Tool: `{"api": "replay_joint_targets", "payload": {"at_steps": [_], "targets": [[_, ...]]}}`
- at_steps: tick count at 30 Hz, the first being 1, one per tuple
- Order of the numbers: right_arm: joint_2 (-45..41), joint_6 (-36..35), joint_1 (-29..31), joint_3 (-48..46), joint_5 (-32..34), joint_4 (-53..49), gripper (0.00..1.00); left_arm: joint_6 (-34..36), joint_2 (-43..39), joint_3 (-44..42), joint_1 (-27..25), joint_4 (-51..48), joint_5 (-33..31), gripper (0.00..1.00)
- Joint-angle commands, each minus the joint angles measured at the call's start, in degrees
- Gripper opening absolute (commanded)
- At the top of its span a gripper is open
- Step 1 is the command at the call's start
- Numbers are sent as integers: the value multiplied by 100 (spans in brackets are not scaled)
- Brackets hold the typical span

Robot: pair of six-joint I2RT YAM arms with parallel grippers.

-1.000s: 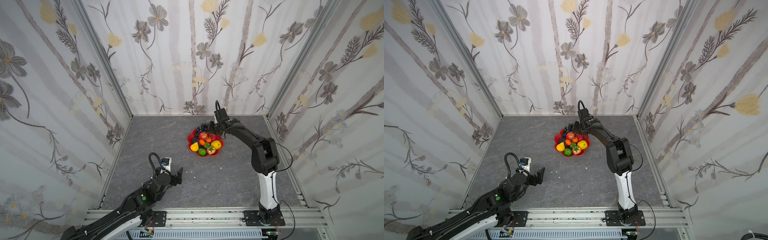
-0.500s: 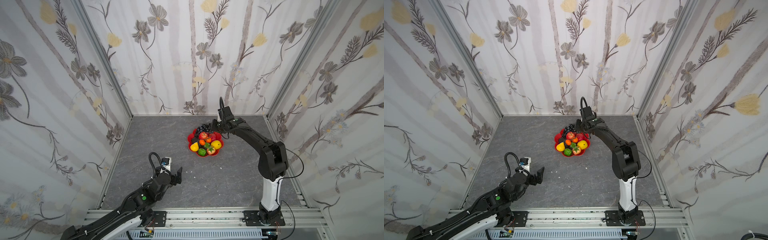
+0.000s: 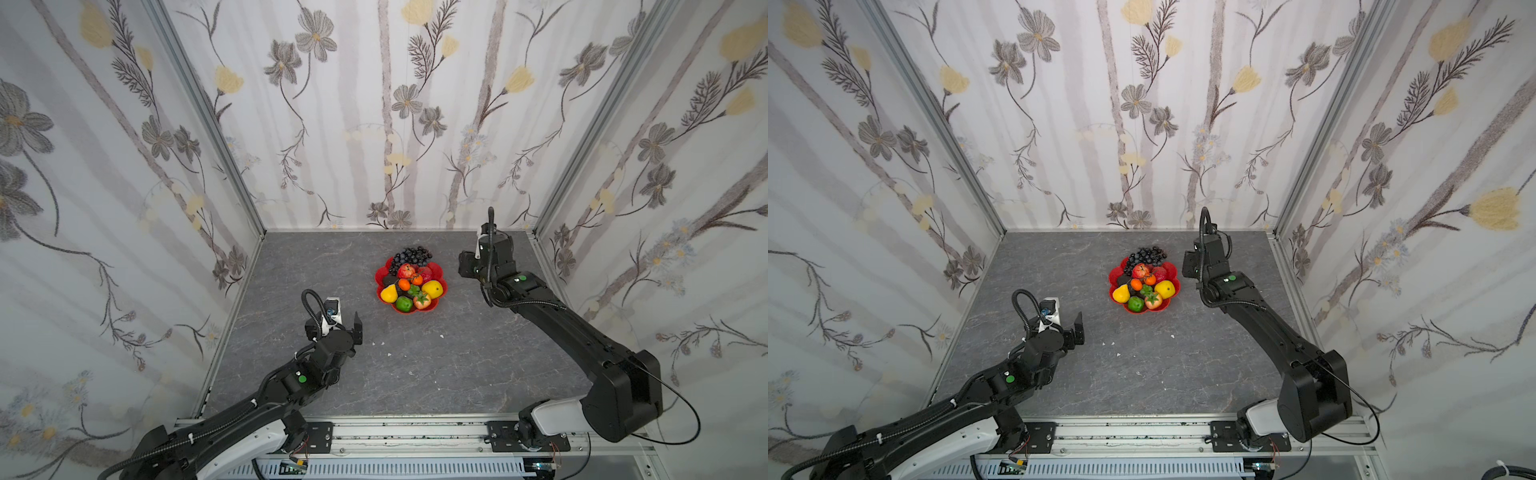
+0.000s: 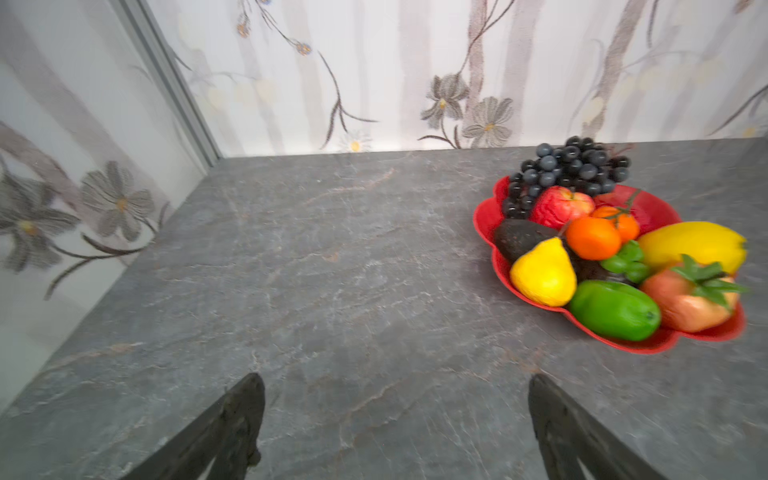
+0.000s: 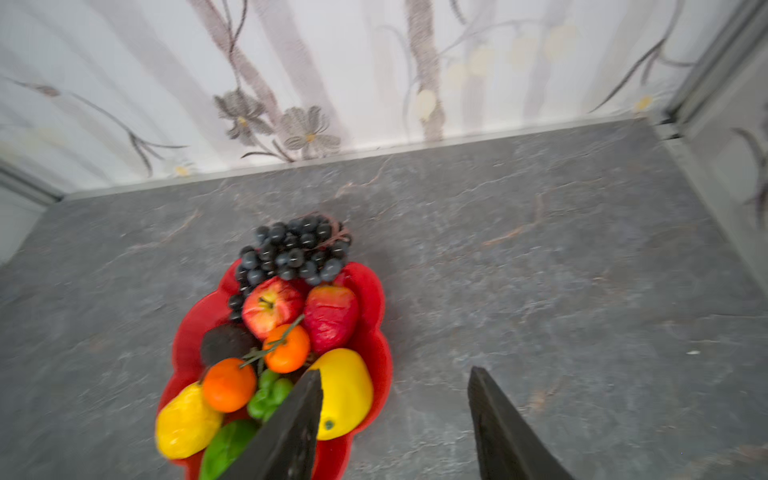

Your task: Place and organize the fake fruits in the fruit bowl

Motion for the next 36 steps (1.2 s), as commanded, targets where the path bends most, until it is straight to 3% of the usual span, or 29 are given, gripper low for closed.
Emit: {"api": "replay_joint_targets", "payload": {"at_steps": [1, 2, 3, 6, 10, 14, 18, 22, 23, 25, 27, 31, 34, 36], "targets": [[-319, -1233, -72, -738, 1502, 1449, 84, 905, 648, 397, 464, 887, -815, 100], [-375, -1499, -96, -1081, 1757, 1775, 95, 1024, 878, 522, 671, 946, -842, 100], [-390, -1702, -137, -1280, 1947, 1997, 99, 1107, 1029, 590, 860, 1054, -792, 100], [-302, -1781, -408, -1609, 2342, 2026, 99, 1122, 1401, 634, 1579, 1421, -336, 100], [-167, -1566, -817, -2131, 2102, 2354, 99, 1132, 1919, 497, 2521, 1829, 654, 100], [-148, -1352, -1263, -2626, 1241, 2922, 99, 939, 2474, 261, 3246, 2497, 1488, 100], [-284, -1487, -1643, -2904, 765, 3444, 99, 1230, 3128, 304, 3630, 3093, 1904, 100], [-406, -1435, -2347, -3826, -811, 5212, 99, 1297, 3515, 202, 3942, 3876, 2779, 100], [-320, -1371, -2480, -3929, -1089, 5458, 99, 1230, 3783, 121, 4063, 4369, 2865, 100], [-256, -1485, -2487, -3872, -1484, 5297, 99, 886, 3714, 176, 4359, 4021, 3189, 100], [-33, -1624, -2487, -3933, -1764, 5707, 99, 824, 3858, 125, 4465, 4276, 3338, 100], [1, -1659, -2480, -4017, -1793, 5854, 99, 787, 3900, 109, 4511, 4313, 3413, 100], [-3, -1680, -2443, -4051, -1629, 5918, 99, 654, 4029, -159, 4503, 4951, 2971, 100], [-3, -1650, -2443, -4068, -1571, 5949, 99, 656, 3997, -97, 4486, 4769, 2934, 100]]}}
